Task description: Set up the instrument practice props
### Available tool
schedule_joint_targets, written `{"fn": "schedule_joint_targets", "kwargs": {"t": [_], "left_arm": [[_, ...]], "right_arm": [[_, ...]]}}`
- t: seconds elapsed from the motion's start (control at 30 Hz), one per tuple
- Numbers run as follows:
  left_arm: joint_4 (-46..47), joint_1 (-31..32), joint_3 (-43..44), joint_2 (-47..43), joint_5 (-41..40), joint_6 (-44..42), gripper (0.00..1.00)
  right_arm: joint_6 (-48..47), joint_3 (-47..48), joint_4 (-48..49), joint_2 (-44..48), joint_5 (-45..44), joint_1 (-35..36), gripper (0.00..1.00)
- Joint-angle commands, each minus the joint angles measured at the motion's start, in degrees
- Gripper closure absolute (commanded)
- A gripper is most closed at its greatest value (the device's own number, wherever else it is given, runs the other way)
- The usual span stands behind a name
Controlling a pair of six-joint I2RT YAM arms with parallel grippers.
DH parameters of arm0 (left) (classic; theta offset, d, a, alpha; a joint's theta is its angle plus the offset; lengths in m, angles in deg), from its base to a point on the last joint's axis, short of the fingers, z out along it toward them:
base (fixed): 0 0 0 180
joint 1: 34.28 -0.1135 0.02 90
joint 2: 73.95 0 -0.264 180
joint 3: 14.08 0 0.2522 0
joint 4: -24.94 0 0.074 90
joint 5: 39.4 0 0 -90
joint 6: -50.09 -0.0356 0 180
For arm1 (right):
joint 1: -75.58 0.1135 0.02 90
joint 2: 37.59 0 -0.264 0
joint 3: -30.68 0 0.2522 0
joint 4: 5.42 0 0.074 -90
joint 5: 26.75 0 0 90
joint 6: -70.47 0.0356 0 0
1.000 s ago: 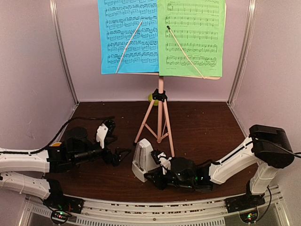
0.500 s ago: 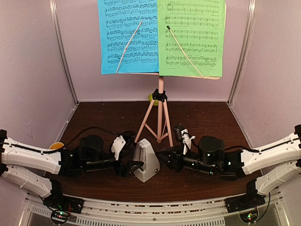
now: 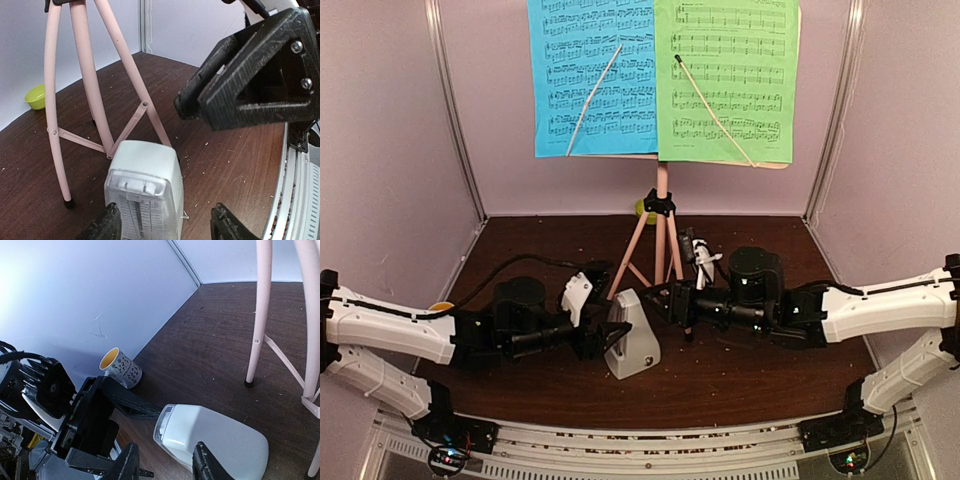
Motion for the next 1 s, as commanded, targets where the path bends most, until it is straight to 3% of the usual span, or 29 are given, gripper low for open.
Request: {"fn": "schedule_joint_targets", "kwargs": {"t": [0.0,0.3,0.97], "left_arm": [[3.1,0.3,1.0,-0.9,-1.0,-2.7,0.38],[-0.8,-3.6,-1.5,-6.4,8.7,-10.0,0.37],[-0.1,-5.7,4.2,0.5,8.9,-11.0,0.41]], "right_arm": [[1.7,3.0,0.0,-2.9,4.6,-0.2,0.62],[2.6,4.7,-1.3,-5.1,2.9,-0.7,0.65],[3.3,6.5,-0.5,-10.9,3.8,-1.3,0.67]]}}
